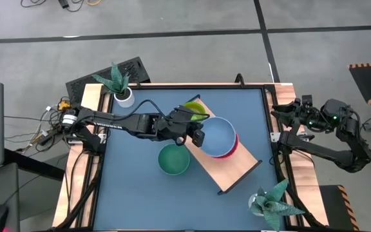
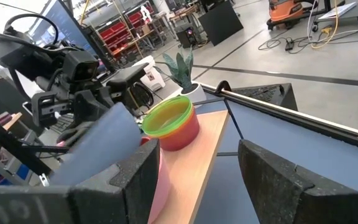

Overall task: Place and stack bowls onto a shelf
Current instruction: Stack the light blue bowl on top of the orange bowl on the shelf

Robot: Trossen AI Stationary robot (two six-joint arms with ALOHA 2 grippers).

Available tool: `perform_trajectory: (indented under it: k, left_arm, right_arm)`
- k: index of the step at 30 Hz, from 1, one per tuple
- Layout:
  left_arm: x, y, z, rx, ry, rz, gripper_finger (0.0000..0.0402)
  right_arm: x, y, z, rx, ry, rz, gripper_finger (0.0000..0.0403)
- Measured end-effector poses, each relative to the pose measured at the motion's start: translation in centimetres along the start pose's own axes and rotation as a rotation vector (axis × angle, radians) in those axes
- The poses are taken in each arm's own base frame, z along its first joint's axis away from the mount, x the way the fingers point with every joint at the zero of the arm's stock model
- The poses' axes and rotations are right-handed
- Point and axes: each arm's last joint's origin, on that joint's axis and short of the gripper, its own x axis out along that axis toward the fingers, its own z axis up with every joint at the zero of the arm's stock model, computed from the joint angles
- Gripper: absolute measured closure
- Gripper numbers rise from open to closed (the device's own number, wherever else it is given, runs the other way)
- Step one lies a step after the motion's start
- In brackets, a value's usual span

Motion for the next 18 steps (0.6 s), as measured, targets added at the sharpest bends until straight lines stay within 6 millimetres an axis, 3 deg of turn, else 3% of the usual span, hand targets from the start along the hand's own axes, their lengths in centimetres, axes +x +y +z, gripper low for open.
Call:
perform_trajectory:
  k: [18]
  left_arm:
    - [-0.1, -0.9, 1.1, 0.051, -0.121, -0.064, 0.0243]
  right_arm:
    - [0.0, 0.0, 0.0, 0.000, 0.000, 0.000, 0.0158]
